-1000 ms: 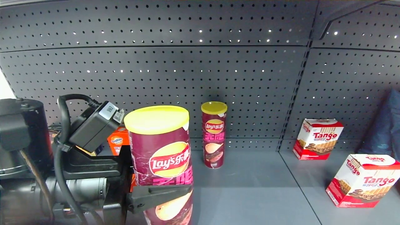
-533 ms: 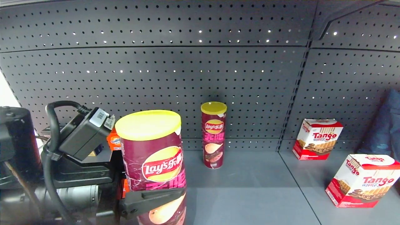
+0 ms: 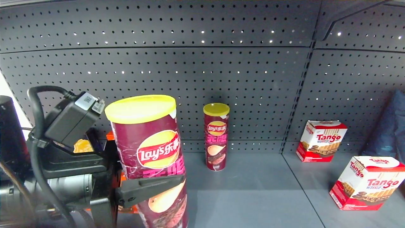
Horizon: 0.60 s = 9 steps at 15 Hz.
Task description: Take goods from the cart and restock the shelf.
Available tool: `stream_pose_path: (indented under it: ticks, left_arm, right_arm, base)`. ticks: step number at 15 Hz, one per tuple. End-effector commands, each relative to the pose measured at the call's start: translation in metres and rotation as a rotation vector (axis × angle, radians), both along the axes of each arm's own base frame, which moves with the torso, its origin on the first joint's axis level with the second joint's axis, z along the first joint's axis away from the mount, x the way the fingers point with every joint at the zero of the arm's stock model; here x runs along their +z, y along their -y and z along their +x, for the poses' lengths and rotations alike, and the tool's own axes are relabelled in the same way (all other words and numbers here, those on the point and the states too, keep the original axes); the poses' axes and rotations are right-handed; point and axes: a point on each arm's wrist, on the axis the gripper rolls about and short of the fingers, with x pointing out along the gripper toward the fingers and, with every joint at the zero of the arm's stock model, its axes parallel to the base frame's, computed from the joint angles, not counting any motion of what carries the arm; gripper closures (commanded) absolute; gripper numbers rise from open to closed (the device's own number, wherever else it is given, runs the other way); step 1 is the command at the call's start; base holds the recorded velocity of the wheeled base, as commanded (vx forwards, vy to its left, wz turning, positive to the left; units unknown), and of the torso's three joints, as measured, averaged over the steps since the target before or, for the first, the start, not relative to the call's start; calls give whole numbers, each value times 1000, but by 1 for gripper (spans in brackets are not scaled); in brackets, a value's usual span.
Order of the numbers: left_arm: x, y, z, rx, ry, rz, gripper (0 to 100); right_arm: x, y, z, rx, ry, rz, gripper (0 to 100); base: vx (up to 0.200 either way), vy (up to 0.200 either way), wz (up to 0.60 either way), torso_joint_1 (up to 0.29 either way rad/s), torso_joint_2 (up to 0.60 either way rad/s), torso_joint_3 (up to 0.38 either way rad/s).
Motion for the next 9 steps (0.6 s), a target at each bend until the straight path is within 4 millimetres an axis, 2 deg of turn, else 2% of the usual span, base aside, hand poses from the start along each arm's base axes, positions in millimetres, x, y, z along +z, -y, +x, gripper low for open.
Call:
stream_pose_path:
  ticks: [1, 5, 7, 9]
  left_arm:
    - [5, 2, 7, 6, 11, -8, 100]
    - [4, 2, 6, 5, 11, -8, 100]
    - [6, 2, 6, 5, 16, -11, 100]
    - [8, 2, 7, 5, 22, -14, 100]
  right_arm:
    - [16, -32, 68, 185, -125, -104, 0]
    - [18, -66, 124, 257, -211, -128, 0]
    - [16, -90, 159, 291, -248, -149, 0]
    - [9, -100, 178, 289, -227, -142, 0]
  base:
    - [0, 0, 0, 0, 0, 0]
    - [0, 0, 0, 0, 0, 0]
    - [0, 0, 0, 0, 0, 0]
    - [0, 0, 0, 0, 0, 0]
